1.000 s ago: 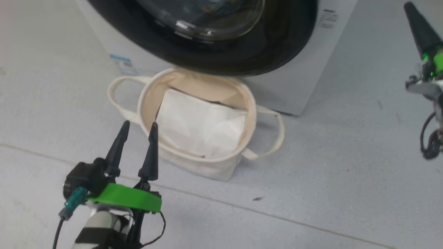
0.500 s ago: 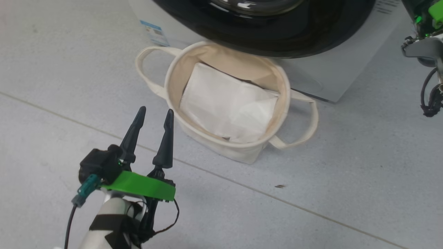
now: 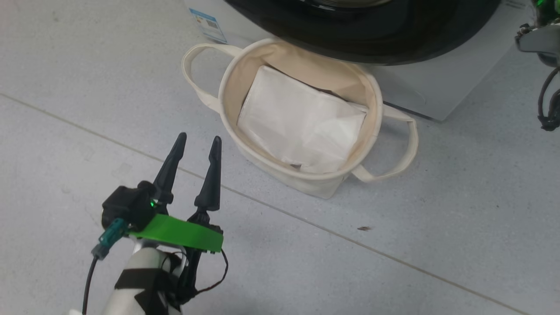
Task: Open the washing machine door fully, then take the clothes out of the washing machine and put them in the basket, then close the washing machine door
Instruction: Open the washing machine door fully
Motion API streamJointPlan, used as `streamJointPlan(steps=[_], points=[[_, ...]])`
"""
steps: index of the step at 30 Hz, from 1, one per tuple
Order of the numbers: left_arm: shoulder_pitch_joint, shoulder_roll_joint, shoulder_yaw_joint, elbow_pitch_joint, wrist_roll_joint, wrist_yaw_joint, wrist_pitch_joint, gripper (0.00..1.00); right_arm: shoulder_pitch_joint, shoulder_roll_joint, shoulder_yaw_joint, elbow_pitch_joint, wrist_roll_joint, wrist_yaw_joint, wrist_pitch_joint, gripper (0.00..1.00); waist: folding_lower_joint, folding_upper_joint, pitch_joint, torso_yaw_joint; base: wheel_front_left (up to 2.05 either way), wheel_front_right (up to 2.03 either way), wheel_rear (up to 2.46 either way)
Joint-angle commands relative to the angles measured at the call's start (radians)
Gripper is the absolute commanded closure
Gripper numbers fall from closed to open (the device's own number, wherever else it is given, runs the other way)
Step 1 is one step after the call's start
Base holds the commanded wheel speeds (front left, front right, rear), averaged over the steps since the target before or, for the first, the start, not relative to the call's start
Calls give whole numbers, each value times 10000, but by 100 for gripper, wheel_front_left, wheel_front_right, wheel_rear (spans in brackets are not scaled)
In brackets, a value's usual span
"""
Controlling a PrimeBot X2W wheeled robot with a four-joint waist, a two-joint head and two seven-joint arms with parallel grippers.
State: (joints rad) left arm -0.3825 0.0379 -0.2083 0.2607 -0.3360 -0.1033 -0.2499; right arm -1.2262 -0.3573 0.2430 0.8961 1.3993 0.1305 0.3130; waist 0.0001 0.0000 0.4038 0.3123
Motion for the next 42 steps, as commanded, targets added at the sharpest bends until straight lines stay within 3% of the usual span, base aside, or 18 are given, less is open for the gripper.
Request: streamJointPlan(steps=[1, 5, 12, 25, 32, 42], points=[[-267, 140, 317, -267, 56, -36, -118, 0, -193, 263, 277, -369, -64, 2, 292, 100, 0, 0, -20, 35, 0, 0, 0], [-200, 130, 412, -151, 88, -52, -118, 0, 371, 371, 671, -915, 134, 2, 896, 100, 0, 0, -366, 40, 0, 0, 0], [143, 126, 669, 15, 157, -71, -118, 0, 1457, 607, 1048, -1857, 346, 2, 806, 100, 0, 0, -1091, -136, 0, 0, 0], [1189, 130, 1157, 422, 469, -156, -118, 0, 3742, 2334, 2734, -3441, 735, 2, 958, 100, 0, 0, -2905, -145, 0, 0, 0], [1440, 170, 1195, 481, 574, -185, -118, 0, 4153, 2961, 3501, -3667, 896, 2, 316, 100, 0, 0, -3279, 238, 0, 0, 0], [1301, 303, 1192, 623, 583, -209, -118, 0, 4014, 3068, 5564, -3557, 1888, 2, -1271, 100, 0, 0, -3436, 709, 0, 0, 0]])
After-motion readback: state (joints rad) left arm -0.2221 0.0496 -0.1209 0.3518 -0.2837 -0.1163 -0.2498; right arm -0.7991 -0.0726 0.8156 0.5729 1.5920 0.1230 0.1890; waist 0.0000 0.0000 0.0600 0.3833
